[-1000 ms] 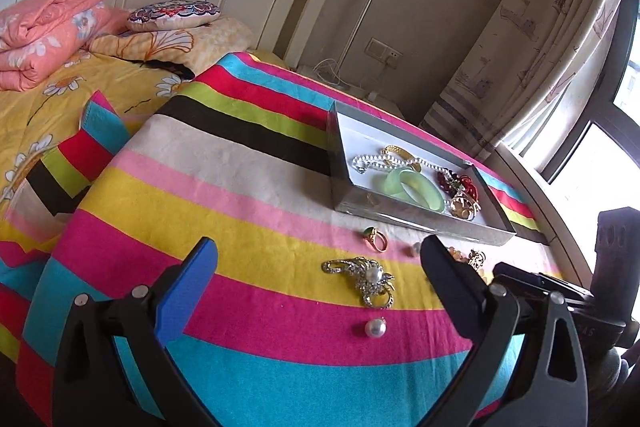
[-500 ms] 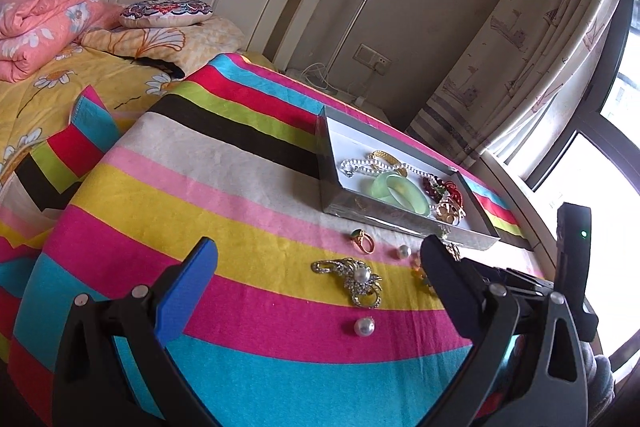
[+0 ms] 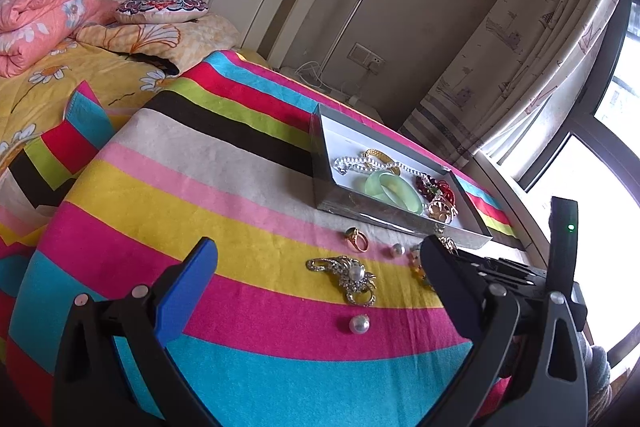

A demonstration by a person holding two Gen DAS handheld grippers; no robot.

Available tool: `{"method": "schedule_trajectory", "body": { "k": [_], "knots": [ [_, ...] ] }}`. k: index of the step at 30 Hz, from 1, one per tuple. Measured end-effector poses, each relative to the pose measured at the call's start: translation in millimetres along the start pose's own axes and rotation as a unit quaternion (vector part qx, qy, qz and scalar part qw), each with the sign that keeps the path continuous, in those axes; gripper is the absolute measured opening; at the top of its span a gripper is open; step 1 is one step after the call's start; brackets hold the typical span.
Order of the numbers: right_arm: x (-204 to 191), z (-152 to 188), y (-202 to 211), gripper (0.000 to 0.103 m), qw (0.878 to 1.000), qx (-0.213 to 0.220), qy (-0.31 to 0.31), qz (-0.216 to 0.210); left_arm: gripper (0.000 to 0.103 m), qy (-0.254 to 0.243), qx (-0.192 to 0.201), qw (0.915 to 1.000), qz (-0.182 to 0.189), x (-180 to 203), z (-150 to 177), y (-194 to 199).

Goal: Organize jewelry
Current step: 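Grasp the gold safety-pin brooch with the right gripper, then grasp the silver flower brooch with the left gripper while the right gripper holds the gold brooch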

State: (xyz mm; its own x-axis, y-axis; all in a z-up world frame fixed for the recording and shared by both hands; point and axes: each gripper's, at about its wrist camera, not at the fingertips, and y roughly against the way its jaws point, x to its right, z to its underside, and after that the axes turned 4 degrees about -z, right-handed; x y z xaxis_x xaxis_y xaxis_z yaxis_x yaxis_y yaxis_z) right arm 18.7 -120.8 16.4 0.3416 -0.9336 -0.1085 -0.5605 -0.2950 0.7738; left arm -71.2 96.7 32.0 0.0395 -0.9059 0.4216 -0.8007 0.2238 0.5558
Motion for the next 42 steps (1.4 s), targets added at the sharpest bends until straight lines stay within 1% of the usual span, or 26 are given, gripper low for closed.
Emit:
{"method": "schedule_trajectory", "body": {
  "k": [1, 2, 5, 9, 11, 15, 18, 19, 20, 22, 25, 29, 32, 34, 37, 38, 39, 40, 42],
  "knots": [
    [4.8, 1.2, 5.3, 0.023, 1.000, 0.010, -0.005, -0.005, 0.100, 0.002, -0.002, 1.0000, 0.001, -0.7, -0.3, 0.0],
    [7.9, 2.4, 10.7, 0.014, 1.000, 0.020, -0.004, -0.007, 0.100, 0.004, -0.005, 1.0000, 0.004, -1.2, -0.7, -0.6],
    [13.6, 7.0, 26.7, 0.014, 0.999, 0.038, 0.008, -0.011, 0.100, 0.009, -0.013, 0.9999, 0.006, -2.6, -1.4, -3.4],
    [17.5, 14.7, 43.9, 0.014, 0.998, 0.058, 0.009, -0.022, 0.100, 0.009, -0.020, 0.9997, 0.003, -2.9, -1.4, -5.8],
    [19.9, 21.8, 51.7, 0.014, 0.998, 0.062, 0.012, -0.027, 0.100, 0.003, -0.025, 0.9997, 0.001, -0.9, -1.3, -7.8],
    [29.6, 37.4, 59.5, 0.014, 0.998, 0.060, 0.014, -0.021, 0.100, -0.013, -0.040, 0.9991, 0.001, 3.1, -0.7, -12.7],
    [37.0, 48.0, 59.5, 0.014, 0.998, 0.056, 0.006, -0.020, 0.100, -0.023, -0.055, 0.9982, -0.001, 6.2, -0.5, -18.4],
    [40.4, 49.4, 60.2, 0.014, 0.998, 0.054, -0.003, -0.026, 0.100, -0.029, -0.062, 0.9977, -0.001, 7.8, 0.0, -20.5],
    [43.8, 51.0, 63.6, 0.014, 0.998, 0.062, -0.009, -0.031, 0.100, -0.034, -0.067, 0.9972, -0.001, 9.5, 0.5, -21.8],
    [46.7, 51.6, 65.2, 0.014, 0.997, 0.065, -0.013, -0.033, 0.100, -0.047, -0.078, 0.9959, -0.005, 15.3, 2.3, -25.3],
    [51.1, 50.7, 63.3, 0.014, 0.997, 0.060, -0.026, -0.040, 0.100, -0.078, -0.107, 0.9912, -0.007, 26.0, 6.6, -33.3],
    [53.1, 50.6, 62.0, 0.014, 0.997, 0.058, -0.032, -0.048, 0.100, -0.118, -0.117, 0.9859, -0.020, 41.3, 10.7, -38.8],
    [53.7, 50.1, 60.5, 0.014, 0.997, 0.056, -0.032, -0.050, 0.100, -0.132, -0.133, 0.9818, -0.029, 49.3, 12.3, -48.8],
    [54.6, 50.2, 60.1, 0.014, 0.997, 0.055, -0.035, -0.051, 0.097, -0.138, -0.141, 0.9799, -0.031, 54.3, 11.7, -55.2],
    [55.7, 50.7, 60.7, 0.014, 0.996, 0.057, -0.038, -0.054, 0.092, -0.143, -0.149, 0.9778, -0.036, 60.3, 10.2, -64.6],
    [56.1, 50.8, 60.9, 0.014, 0.996, 0.058, -0.038, -0.054, 0.087, -0.150, -0.150, 0.9761, -0.045, 63.5, 10.1, -67.4],
    [56.1, 50.8, 61.1, 0.014, 0.996, 0.058, -0.038, -0.054, 0.080, -0.159, -0.151, 0.9742, -0.055, 67.2, 10.5, -69.6],
    [56.0, 50.9, 61.0, 0.014, 0.996, 0.058, -0.038, -0.054, 0.074, -0.167, -0.151, 0.9724, -0.061, 70.1, 11.0, -70.9],
    [56.2, 50.9, 61.2, 0.014, 0.996, 0.058, -0.039, -0.054, 0.048, -0.190, -0.149, 0.9679, -0.070, 77.3, 13.7, -72.2]
  ]
}}
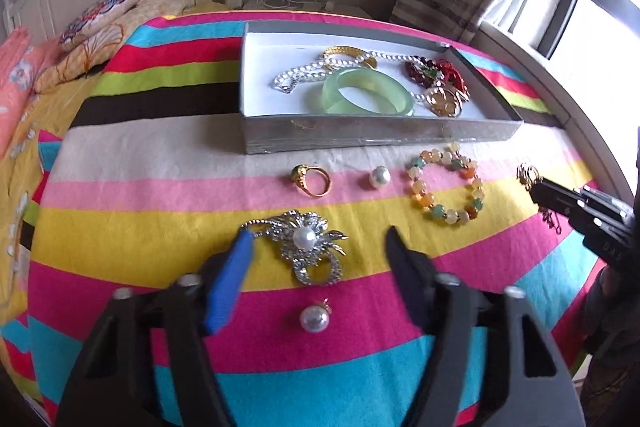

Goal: Organize jewelry
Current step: 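Grasp the silver flower brooch with the left gripper while the right gripper holds the gold brooch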

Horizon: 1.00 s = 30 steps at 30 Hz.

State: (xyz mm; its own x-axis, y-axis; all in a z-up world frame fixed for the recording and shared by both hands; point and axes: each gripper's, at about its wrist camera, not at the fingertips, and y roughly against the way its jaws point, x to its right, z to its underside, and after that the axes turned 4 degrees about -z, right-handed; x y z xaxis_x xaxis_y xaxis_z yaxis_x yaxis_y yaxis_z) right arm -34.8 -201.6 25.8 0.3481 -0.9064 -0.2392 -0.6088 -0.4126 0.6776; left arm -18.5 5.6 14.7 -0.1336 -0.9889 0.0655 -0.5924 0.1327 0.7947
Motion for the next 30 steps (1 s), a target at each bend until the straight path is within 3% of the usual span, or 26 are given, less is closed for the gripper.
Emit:
{"method": "schedule_trajectory", "body": {
  "k": [1, 4, 5, 12, 13, 15, 16, 17, 21, 23, 26, 30],
  "knots": [
    [0.0, 0.0, 0.0, 0.014, 1.000, 0.000, 0.000, 0.000, 0.039, -0.013, 0.000, 0.9999, -0.010, 3.7, 0.3, -0.1],
    [0.4, 0.4, 0.4, 0.014, 1.000, 0.001, -0.001, -0.002, 0.034, -0.023, 0.011, 0.9997, 0.002, 8.2, 3.6, 2.6],
    [0.7, 0.2, 0.6, 0.014, 1.000, 0.001, -0.001, -0.002, 0.021, -0.026, 0.022, 0.9994, 0.002, 8.5, 5.2, 4.8],
    [0.8, 0.1, 1.7, 0.014, 1.000, 0.002, -0.002, -0.003, 0.022, -0.020, 0.021, 0.9995, 0.016, 7.0, 8.8, 6.1],
    [0.9, 0.2, 1.6, 0.014, 1.000, 0.002, -0.002, -0.004, 0.025, -0.020, 0.018, 0.9995, 0.018, 6.3, 9.2, 6.5],
    [1.0, 0.1, 1.9, 0.014, 1.000, 0.002, -0.003, -0.004, 0.063, -0.014, 0.010, 0.9996, 0.024, 4.1, 8.7, 4.8],
    [0.9, 0.0, 1.8, 0.014, 1.000, 0.002, -0.003, -0.004, 0.073, -0.014, 0.011, 0.9996, 0.023, 4.6, 9.3, 4.9],
    [0.8, 0.0, 1.9, 0.014, 1.000, 0.002, -0.003, -0.004, 0.077, -0.015, 0.010, 0.9997, 0.015, 6.0, 9.8, 4.4],
    [1.2, 0.1, 2.1, 0.014, 1.000, 0.002, -0.004, -0.004, 0.076, -0.038, 0.001, 0.9993, 0.005, 15.6, 10.6, 1.6],
    [1.3, 0.3, 2.4, 0.014, 1.000, 0.002, -0.004, -0.005, 0.069, -0.065, -0.002, 0.9976, -0.023, 25.6, 11.8, -0.1],
    [1.2, 0.5, 2.6, 0.014, 1.000, 0.003, -0.006, -0.006, 0.038, -0.086, 0.001, 0.9961, -0.023, 33.6, 13.0, 2.9],
    [1.6, 1.0, 4.2, 0.014, 1.000, 0.006, -0.005, -0.009, 0.037, -0.086, 0.005, 0.9962, -0.017, 32.0, 15.7, 4.9]
  ]
}}
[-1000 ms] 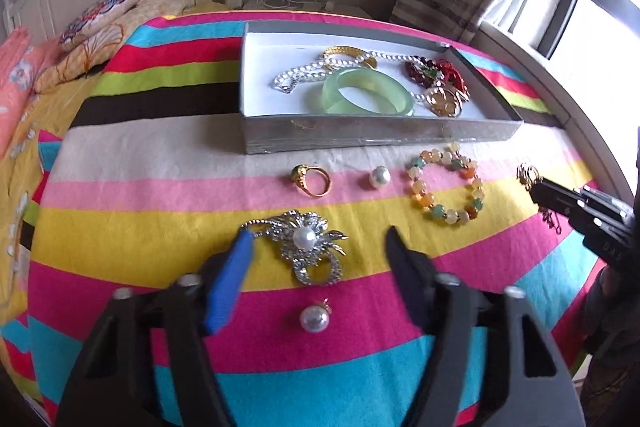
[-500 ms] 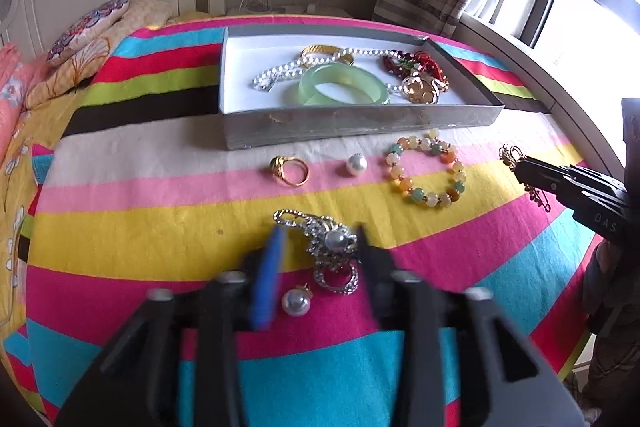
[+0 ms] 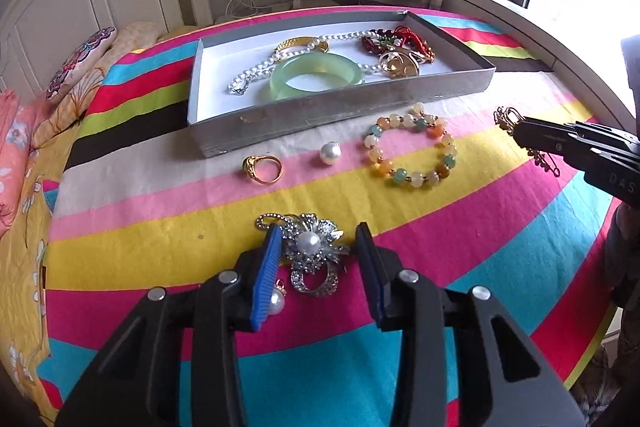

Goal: Organize jewelry
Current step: 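Grasp the silver flower brooch with the left gripper while the right gripper holds the gold brooch, then lower both brooches into the grey box and open both grippers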

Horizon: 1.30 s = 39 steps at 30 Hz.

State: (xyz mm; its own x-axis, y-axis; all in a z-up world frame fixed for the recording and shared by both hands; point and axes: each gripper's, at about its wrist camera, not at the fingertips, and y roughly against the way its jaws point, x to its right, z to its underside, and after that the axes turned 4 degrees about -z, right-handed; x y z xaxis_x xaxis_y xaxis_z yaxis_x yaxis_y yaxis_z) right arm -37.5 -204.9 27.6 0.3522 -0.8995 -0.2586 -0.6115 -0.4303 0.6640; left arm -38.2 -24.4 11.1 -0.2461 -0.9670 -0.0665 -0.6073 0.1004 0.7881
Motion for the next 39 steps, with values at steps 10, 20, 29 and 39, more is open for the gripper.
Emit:
{"method": "schedule_trajectory", "body": {
  "k": [10, 20, 29, 39],
  "knots": [
    [4.4, 0.3, 7.0, 0.014, 1.000, 0.016, -0.008, -0.012, 0.037, 0.017, 0.028, 0.9994, 0.010, -9.0, -9.3, 18.4],
    [2.0, -0.6, 9.7, 0.014, 1.000, 0.021, -0.004, -0.014, 0.037, 0.011, 0.042, 0.9989, 0.014, 3.5, -25.8, 19.9],
    [-7.3, -20.9, 15.3, 0.014, 0.999, 0.036, 0.013, -0.023, 0.037, 0.000, 0.066, 0.9978, 0.009, 9.3, -57.3, 25.1],
    [-8.1, -54.5, 2.4, 0.014, 0.998, 0.047, 0.019, -0.035, 0.037, 0.017, 0.073, 0.9971, 0.010, -0.9, -100.6, 11.2]
  ]
}}
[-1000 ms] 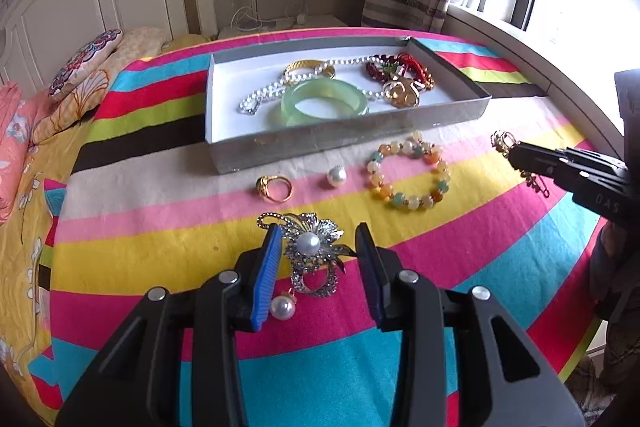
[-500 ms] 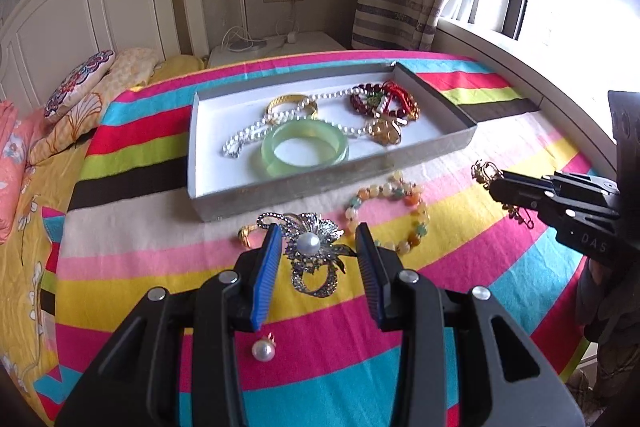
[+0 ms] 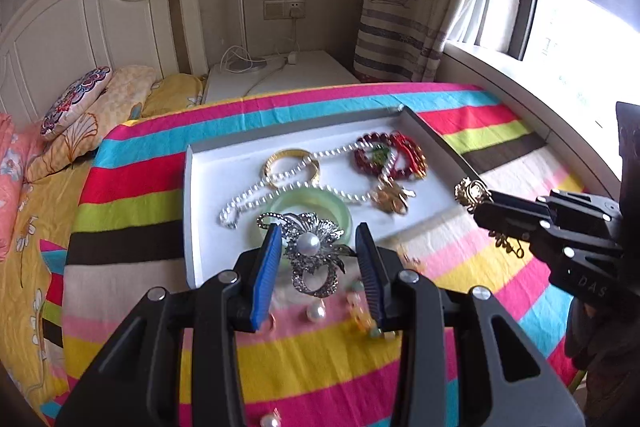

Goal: Organize jewelry
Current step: 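Lower both brooches into the grey box and open both grippers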

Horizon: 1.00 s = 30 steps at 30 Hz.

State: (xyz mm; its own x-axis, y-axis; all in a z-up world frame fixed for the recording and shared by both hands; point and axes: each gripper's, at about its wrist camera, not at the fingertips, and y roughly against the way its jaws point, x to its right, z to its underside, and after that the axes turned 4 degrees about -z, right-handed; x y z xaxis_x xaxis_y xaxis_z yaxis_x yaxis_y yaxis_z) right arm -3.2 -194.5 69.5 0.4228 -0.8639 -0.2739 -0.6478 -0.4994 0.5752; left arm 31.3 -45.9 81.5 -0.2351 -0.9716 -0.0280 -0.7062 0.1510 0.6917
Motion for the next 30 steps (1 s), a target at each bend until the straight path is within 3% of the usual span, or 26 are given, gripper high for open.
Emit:
{"method": "schedule_trajectory", "body": {
  "k": [10, 17, 25, 28, 30],
  "knots": [
    [4.0, -50.6, -63.1, 0.014, 1.000, -0.015, -0.002, 0.003, 0.037, 0.076, -0.034, 0.9965, -0.002, -44.0, -45.7, -57.1],
    [10.0, -58.0, -108.9, 0.014, 0.998, -0.051, 0.000, 0.026, 0.037, 0.105, -0.059, 0.9924, -0.022, -63.7, -60.0, -97.0],
    [14.1, -60.8, -127.8, 0.015, 0.998, -0.063, -0.005, 0.023, 0.039, 0.124, -0.067, 0.9886, -0.051, -78.0, -60.9, -122.2],
    [20.6, -60.5, -128.0, 0.016, 0.998, -0.062, -0.021, 0.016, 0.063, 0.134, -0.041, 0.9892, -0.043, -82.1, -56.7, -114.1],
    [26.6, -61.0, -115.4, 0.023, 0.998, -0.048, -0.035, 0.002, 0.080, 0.125, -0.007, 0.9906, -0.055, -81.3, -53.9, -96.8]
  ]
}}
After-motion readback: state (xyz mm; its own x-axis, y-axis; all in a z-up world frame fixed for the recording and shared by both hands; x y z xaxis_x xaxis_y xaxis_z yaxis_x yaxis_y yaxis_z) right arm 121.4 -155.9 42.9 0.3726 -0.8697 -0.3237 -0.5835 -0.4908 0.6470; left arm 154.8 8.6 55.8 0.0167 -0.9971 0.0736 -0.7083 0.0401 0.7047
